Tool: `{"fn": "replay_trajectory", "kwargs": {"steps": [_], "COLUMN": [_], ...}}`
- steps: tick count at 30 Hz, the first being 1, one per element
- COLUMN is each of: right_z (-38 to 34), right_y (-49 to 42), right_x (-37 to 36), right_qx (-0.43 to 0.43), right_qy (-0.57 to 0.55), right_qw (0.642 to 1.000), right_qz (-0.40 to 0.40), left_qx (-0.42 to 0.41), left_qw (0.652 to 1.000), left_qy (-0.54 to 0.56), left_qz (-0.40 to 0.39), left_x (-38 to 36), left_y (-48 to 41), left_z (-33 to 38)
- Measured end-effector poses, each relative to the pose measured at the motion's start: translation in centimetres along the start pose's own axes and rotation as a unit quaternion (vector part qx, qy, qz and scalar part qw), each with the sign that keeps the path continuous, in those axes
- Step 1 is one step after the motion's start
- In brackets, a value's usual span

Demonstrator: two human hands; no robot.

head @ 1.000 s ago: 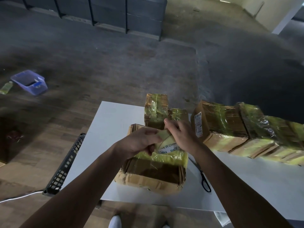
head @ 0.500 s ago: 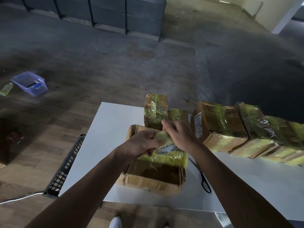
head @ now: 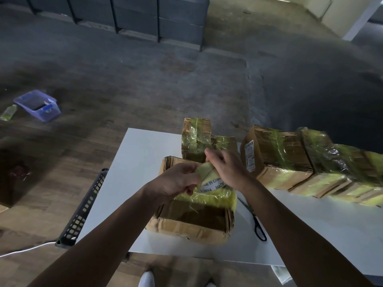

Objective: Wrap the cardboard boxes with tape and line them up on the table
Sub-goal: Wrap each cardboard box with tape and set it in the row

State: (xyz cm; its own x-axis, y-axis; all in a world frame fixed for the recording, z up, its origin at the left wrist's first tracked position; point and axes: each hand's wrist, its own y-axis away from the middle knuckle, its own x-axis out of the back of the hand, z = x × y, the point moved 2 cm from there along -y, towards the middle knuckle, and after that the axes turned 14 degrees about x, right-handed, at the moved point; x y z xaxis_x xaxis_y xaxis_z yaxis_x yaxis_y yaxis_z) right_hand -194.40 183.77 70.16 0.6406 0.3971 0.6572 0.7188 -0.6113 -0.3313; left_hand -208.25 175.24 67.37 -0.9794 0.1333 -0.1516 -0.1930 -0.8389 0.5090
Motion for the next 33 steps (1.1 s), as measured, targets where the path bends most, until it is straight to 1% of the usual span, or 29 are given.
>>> {"fn": "replay_trajectory", "kwargs": {"steps": [5,10,17,21,26,29,33], "right_z": [-0.1,0.1,0.0,0.0,0.2,0.4,0.7], "right_y": [0.0,0.2,0.2,0.5,0.8,0.8,0.8], "right_x": [0.0,-0.2,-0.3,-0.3,-0.3,-0.4,-0.6], "right_qx": [0.002,0.001,0.016,0.023,0.017,0.016,0.006], "right_qy": [0.004,0.005,0.014,0.013,0.002,0.013,-0.001], "right_qw": [1.000,1.000,1.000,1.000,1.000,1.000,1.000], "right_qz": [0.007,0.010,0.012,0.013,0.014,0.018,0.011], "left_qx": [-0.012,0.012,0.005,0.003,0.008,0.011,0.036], "left_qw": [1.000,0.998,1.000,1.000,0.999,0.999,0.999], "left_qy": [-0.013,0.012,-0.019,-0.027,-0.019,-0.028,0.006], "left_qz": [-0.019,-0.053,-0.011,-0.012,-0.043,-0.022,-0.038], "left_x": [-0.2,0.1,-0.1,-0.2,-0.3,-0.4,-0.4], "left_y": [0.2,0.4,0.3,0.2,0.6,0.7,1.0], "left_z": [0.1,0.2,0.2,-0.2,-0.5,-0.3,-0.4]}}
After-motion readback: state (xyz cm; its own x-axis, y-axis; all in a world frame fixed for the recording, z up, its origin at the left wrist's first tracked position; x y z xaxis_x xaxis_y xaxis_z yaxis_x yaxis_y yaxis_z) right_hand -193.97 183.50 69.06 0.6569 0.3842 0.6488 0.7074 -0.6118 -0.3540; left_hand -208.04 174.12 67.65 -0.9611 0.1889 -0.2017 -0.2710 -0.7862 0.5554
